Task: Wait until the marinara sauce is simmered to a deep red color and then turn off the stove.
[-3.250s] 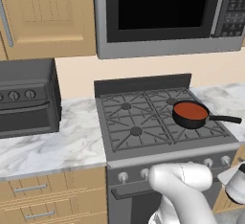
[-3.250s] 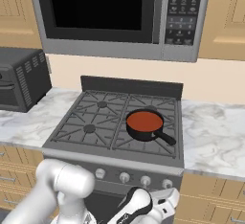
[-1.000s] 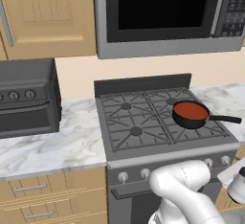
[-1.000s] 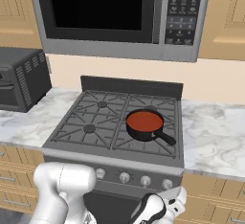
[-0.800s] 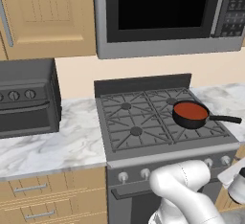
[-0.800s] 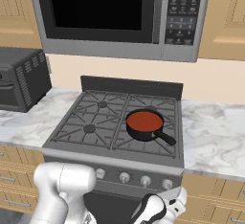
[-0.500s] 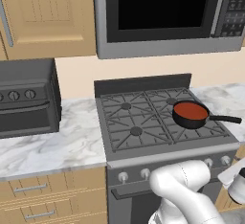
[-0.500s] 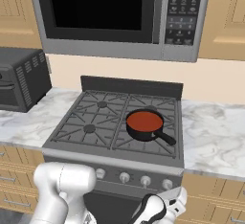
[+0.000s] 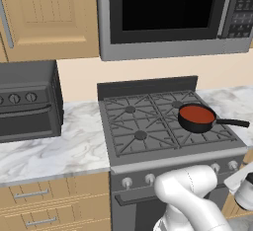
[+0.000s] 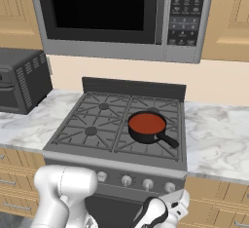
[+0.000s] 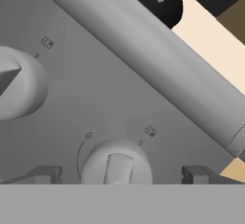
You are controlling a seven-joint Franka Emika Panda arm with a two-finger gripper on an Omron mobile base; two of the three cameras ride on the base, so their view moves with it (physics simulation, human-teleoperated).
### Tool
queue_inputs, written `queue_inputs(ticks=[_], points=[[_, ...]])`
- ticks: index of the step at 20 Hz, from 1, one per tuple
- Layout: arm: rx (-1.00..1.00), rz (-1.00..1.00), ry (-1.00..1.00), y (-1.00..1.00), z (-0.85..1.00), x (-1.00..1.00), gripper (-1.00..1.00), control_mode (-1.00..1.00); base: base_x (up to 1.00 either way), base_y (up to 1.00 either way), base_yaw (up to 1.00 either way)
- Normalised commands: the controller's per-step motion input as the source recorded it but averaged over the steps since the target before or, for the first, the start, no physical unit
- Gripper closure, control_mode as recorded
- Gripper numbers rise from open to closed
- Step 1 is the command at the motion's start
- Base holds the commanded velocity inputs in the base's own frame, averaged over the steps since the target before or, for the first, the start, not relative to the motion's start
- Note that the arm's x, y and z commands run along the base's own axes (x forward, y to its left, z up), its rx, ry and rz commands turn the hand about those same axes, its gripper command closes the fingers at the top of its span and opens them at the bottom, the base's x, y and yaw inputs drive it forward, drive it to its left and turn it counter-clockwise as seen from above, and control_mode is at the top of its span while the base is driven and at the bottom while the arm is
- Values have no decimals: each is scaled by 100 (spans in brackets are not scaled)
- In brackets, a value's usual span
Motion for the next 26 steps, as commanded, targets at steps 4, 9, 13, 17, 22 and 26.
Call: queue_inputs(ticks=[4, 9, 13, 17, 22, 26], points=[[0, 0, 0, 0, 0, 3, -100, -100, 0, 0, 0], [0, 0, 0, 0, 0, 0, -100, -100, 0, 0, 0], [0, 0, 0, 0, 0, 0, -100, -100, 0, 0, 0], [0, 0, 0, 0, 0, 0, -100, -100, 0, 0, 0], [0, 0, 0, 0, 0, 0, -100, -100, 0, 0, 0], [0, 0, 0, 0, 0, 0, -100, -100, 0, 0, 0]])
